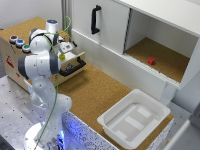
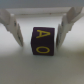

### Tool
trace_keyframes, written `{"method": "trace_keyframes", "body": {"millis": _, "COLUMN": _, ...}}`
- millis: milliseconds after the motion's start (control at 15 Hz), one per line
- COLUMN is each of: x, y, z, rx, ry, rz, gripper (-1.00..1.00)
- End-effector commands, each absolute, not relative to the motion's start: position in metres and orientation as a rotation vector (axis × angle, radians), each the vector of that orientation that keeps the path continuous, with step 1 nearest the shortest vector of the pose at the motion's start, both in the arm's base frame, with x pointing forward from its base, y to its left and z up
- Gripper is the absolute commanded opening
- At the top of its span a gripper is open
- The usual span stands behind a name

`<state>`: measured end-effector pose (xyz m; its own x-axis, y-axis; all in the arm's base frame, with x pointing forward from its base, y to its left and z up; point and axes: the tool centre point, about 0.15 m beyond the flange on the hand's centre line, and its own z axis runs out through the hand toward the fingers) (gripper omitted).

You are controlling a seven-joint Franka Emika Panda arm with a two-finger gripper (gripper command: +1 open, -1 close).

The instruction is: Put the purple block on top of the drawer

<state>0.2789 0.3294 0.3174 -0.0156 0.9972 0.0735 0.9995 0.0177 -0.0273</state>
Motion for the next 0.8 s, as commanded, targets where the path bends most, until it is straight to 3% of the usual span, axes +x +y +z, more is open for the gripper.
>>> {"method": "trace_keyframes", "body": {"millis": 0, "x": 0.282, "y": 0.322, "z": 0.31, "rx": -2.186, "ry": -2.204, "rz": -0.048, "gripper": -1.0}}
{"method": "trace_keyframes", "body": {"millis": 267, "x": 0.289, "y": 0.326, "z": 0.342, "rx": -2.224, "ry": -2.204, "rz": -0.098, "gripper": -1.0}}
{"method": "trace_keyframes", "body": {"millis": 733, "x": 0.318, "y": 0.377, "z": 0.455, "rx": -2.223, "ry": -2.298, "rz": -0.246, "gripper": -1.0}}
